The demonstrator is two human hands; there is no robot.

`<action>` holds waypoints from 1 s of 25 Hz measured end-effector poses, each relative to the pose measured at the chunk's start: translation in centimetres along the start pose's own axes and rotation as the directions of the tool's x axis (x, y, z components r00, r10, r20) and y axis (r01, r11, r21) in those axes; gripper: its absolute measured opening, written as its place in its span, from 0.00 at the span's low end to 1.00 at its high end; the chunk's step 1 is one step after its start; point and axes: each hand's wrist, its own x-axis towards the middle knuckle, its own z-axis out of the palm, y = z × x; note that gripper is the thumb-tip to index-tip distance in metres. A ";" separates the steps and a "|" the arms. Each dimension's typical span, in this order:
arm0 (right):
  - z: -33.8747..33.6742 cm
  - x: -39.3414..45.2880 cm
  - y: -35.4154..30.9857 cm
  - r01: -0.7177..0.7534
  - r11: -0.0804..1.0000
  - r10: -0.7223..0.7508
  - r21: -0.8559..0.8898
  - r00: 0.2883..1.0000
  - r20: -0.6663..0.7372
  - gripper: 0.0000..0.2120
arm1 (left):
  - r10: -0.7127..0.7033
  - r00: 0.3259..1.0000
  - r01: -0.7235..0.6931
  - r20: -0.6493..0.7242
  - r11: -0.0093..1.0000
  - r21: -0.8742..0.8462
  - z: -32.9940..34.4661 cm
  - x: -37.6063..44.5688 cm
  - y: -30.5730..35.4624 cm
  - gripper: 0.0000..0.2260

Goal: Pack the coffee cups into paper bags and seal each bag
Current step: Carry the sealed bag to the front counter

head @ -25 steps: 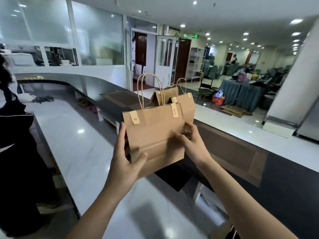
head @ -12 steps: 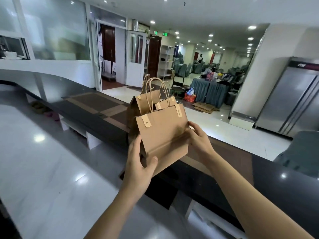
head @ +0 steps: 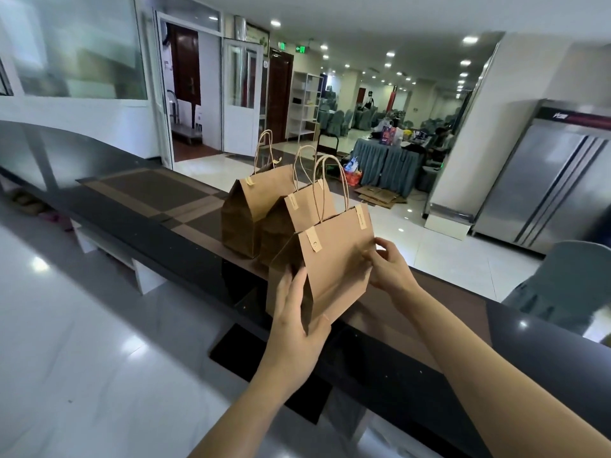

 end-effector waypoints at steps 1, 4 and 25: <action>0.0 0.6 0.3 -0.009 1.000 0.009 -0.006 1.000 -0.004 0.24 | -0.005 1.000 0.005 0.012 1.000 0.000 0.4 0.4 -0.4 0.36; 0.0 2.2 1.1 -0.027 0.999 0.027 -0.018 1.000 0.003 0.26 | -0.031 0.999 0.033 0.044 0.999 -0.033 1.7 1.5 -1.3 0.37; 1.0 10.1 3.9 -0.024 1.000 0.023 -0.019 1.000 -0.018 0.25 | 0.013 0.994 -0.012 0.108 1.000 -0.012 7.6 8.7 -4.1 0.39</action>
